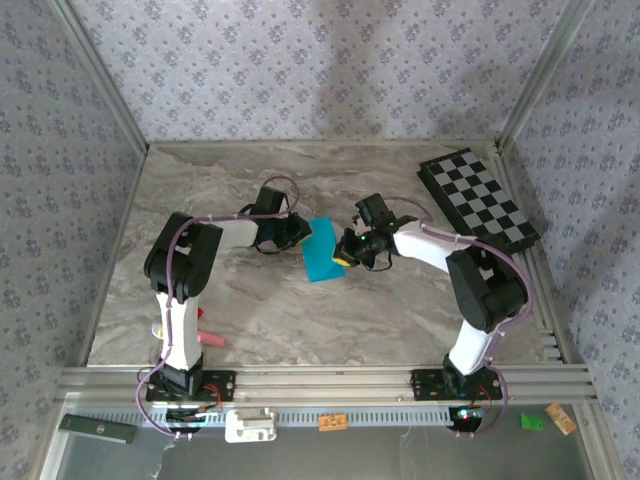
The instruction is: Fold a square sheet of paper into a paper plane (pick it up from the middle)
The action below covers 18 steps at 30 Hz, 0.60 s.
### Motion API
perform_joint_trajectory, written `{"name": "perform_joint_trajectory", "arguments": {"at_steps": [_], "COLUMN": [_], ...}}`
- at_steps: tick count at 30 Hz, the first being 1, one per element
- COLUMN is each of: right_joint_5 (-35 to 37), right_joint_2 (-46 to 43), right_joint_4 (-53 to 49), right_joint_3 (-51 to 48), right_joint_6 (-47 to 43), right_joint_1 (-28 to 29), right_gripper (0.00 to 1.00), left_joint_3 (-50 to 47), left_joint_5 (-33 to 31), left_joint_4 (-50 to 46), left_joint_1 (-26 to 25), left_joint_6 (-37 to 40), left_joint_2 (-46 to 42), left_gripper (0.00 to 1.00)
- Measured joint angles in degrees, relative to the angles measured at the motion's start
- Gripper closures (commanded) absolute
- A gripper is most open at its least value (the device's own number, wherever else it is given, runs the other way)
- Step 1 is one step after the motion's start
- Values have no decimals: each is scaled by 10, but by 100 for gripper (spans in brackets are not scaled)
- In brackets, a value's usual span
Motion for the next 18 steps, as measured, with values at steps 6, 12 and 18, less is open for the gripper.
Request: {"name": "perform_joint_trajectory", "arguments": {"at_steps": [6, 12, 18], "right_joint_5": [2, 11, 22], "right_joint_2": [38, 67, 82], "right_joint_4": [0, 14, 43], "right_joint_3": [31, 53, 55], "right_joint_6": [0, 3, 18], "right_joint_1": [20, 31, 37], "right_gripper": [100, 100, 100], "left_joint_3": [0, 0, 0], "left_joint_5": [0, 0, 0], "left_joint_4": [0, 0, 1], "left_joint_1": [0, 0, 0], "left_joint_6": [0, 0, 0], "left_joint_2": [1, 1, 2], "left_gripper": [85, 86, 87]}}
